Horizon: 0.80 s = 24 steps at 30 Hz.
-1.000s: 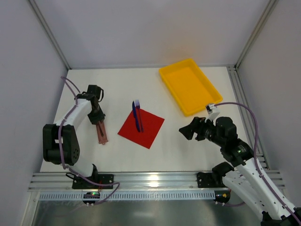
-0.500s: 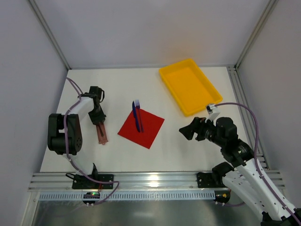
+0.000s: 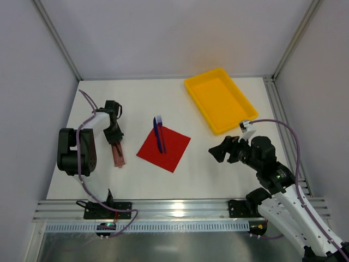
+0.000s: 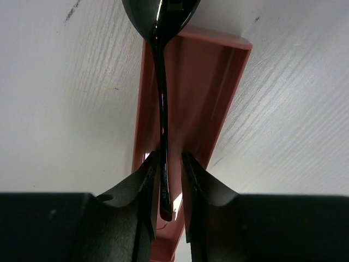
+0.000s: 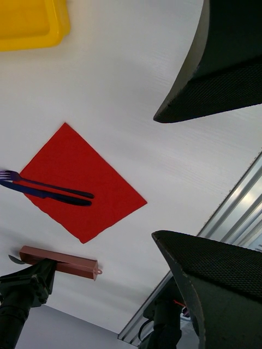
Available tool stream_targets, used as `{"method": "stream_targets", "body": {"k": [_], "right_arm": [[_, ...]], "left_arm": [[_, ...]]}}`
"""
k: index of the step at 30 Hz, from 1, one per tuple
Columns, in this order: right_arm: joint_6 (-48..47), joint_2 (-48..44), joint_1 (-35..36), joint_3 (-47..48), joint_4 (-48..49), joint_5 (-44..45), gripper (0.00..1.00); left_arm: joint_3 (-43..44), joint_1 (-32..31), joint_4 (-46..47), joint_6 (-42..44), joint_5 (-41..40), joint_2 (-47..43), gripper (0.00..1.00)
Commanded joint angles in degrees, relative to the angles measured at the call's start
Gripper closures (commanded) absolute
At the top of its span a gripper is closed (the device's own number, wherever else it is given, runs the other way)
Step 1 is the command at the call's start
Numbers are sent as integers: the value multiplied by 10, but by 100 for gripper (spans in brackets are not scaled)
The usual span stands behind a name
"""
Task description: Place the utensils on the paper napkin and roll it up
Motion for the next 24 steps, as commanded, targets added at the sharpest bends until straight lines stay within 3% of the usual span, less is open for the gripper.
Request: {"method": "stream_targets", "body": {"k": [1,10,19,24], "right_arm": [[-19,-3,3,14,-1,14,20],[-20,-5,2,18,-7,14,20],[-13,-1,2,20,-9,17,20],[-13,3,2,22,-14,17,20]], "left_arm": [[-4,4,20,1,-9,8,75],[20,4,-29,1,-31,1,100],[52,-4,-81,6,-9,-59,100],[69,-38,-109,10,-14,-88,100]]}}
